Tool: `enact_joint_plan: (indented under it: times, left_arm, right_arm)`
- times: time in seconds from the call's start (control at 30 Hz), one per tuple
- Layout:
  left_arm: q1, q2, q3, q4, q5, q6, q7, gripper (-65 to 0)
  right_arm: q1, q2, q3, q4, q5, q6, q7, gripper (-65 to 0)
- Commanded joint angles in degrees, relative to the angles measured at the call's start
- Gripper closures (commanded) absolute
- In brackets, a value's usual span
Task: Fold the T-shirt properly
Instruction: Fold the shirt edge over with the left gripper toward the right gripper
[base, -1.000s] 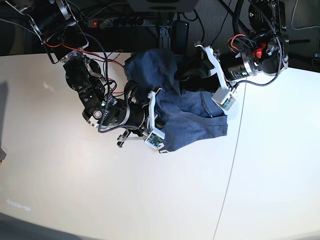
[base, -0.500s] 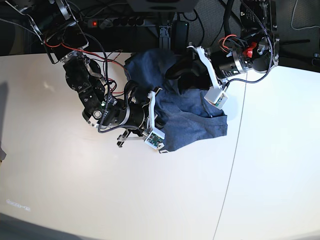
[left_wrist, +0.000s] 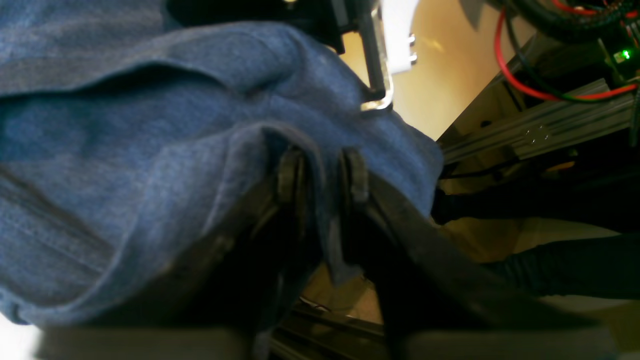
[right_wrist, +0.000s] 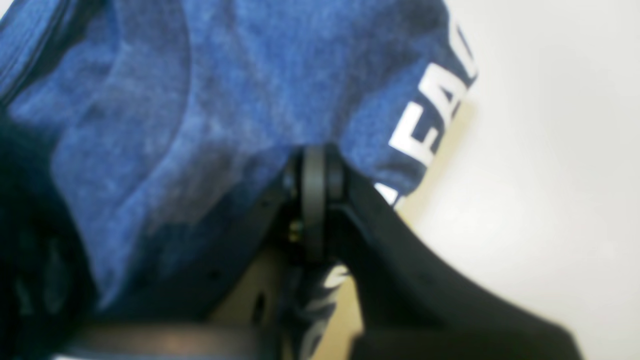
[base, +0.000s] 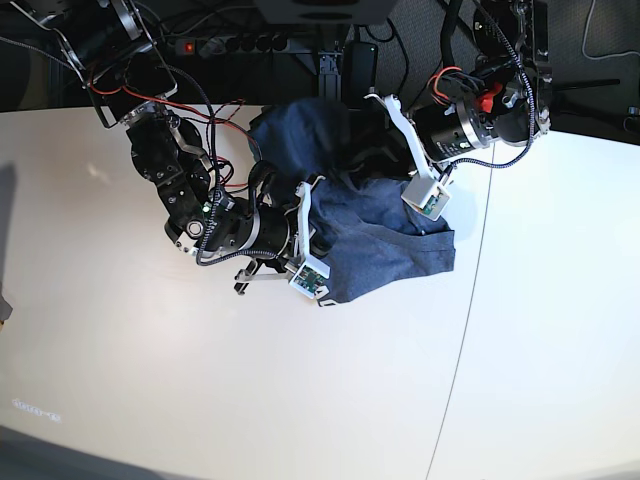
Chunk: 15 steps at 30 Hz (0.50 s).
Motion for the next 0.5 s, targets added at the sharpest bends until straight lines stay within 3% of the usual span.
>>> enact_joint_plan:
  times: [0.0, 0.03, 0.23, 0.47]
  left_arm:
    - [-0.3, 0.0, 0.0, 0.9, -1.2, 0.2, -1.2, -2.9]
    - [-0.3, 0.0, 0.0, 0.9, -1.0, 0.2, -1.2, 0.0]
    - [-0.3, 0.0, -0.1, 0.9, 0.4, 0.2, 0.5, 0.0]
    - [-0.3, 0.0, -2.9, 1.2, -8.5, 0.2, 9.6, 0.0]
  right_arm:
    - [1.1, 0.0, 0.4, 0.8, 0.5, 3.1, 0.6, 0.0]
    - [1.1, 0.0, 0.4, 0.8, 0.5, 3.1, 0.7, 0.0]
    - [1.1, 0.0, 0.4, 0.8, 0.4, 3.1, 0.7, 0.0]
    - [1.1, 0.0, 0.4, 0.8, 0.2, 3.1, 0.7, 0.0]
